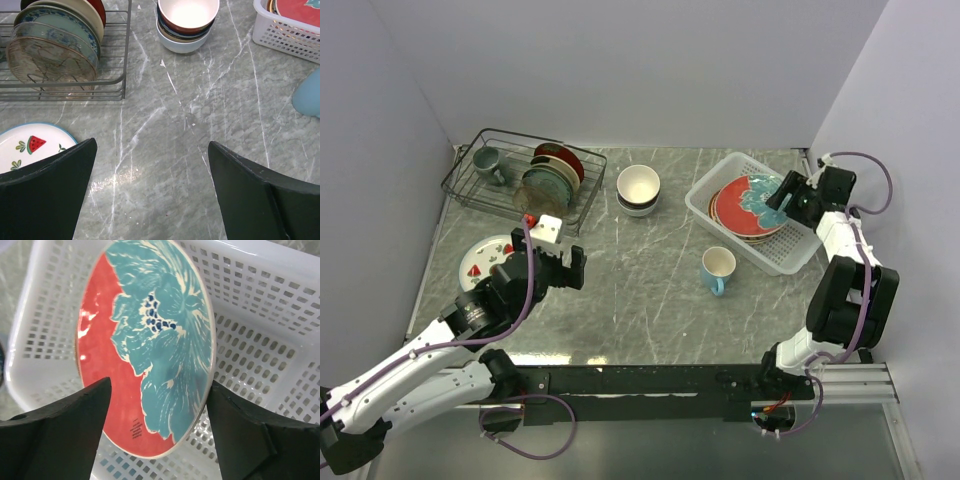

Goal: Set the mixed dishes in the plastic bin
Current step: Place the plate in the plastic bin.

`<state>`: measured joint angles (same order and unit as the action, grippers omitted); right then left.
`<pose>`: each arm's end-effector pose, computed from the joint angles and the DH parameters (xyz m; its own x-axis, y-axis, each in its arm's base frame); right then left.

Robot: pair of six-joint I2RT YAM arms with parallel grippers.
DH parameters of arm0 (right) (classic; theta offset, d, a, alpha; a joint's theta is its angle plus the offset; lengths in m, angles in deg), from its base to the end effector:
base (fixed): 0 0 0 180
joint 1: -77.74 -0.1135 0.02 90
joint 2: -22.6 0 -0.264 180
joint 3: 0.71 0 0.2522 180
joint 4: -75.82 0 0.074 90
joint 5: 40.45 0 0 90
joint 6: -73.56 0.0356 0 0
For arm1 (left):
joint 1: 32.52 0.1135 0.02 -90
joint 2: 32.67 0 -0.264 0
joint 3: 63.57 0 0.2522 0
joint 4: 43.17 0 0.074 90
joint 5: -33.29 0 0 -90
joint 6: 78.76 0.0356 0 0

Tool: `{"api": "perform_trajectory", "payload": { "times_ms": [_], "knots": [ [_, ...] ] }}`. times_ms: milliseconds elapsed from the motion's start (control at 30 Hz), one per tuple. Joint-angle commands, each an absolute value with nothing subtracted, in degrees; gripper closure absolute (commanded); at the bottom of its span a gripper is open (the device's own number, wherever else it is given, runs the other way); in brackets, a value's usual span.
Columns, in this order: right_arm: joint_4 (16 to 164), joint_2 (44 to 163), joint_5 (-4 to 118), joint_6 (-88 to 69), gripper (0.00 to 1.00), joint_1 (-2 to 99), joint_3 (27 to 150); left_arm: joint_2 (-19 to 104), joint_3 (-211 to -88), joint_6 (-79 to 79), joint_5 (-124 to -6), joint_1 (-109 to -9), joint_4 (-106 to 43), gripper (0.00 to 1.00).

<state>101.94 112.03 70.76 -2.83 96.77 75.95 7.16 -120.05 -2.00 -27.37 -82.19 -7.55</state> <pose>0.3320 -0.1009 0.2544 -0.5680 0.4280 -0.7030 0.1764 0.8976 0.4039 0.1157 -0.1093 0.3207 -0.2883 0.0311 -0.9570 0.3068 0.9498 -0.0615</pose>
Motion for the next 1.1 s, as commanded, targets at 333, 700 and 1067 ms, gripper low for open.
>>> {"api": "perform_trajectory", "payload": {
  "times_ms": [333, 700, 1067],
  "knots": [
    [105.9, 113.4, 60.6, -10.2, 0.09, 92.9, 82.0, 5.4, -120.0, -2.0, -27.6, -81.8, -8.7, 0.01],
    [105.3, 100.3, 70.2, -17.7, 0.08, 92.8, 77.6, 4.8, -119.6, -2.3, -27.6, -81.6, -9.2, 0.01],
    [100.2, 77.6, 81.2, -20.9, 0.04, 93.1, 66.1, 4.9, -119.1, -3.2, -26.7, -80.8, -9.6, 0.01]
  ]
}}
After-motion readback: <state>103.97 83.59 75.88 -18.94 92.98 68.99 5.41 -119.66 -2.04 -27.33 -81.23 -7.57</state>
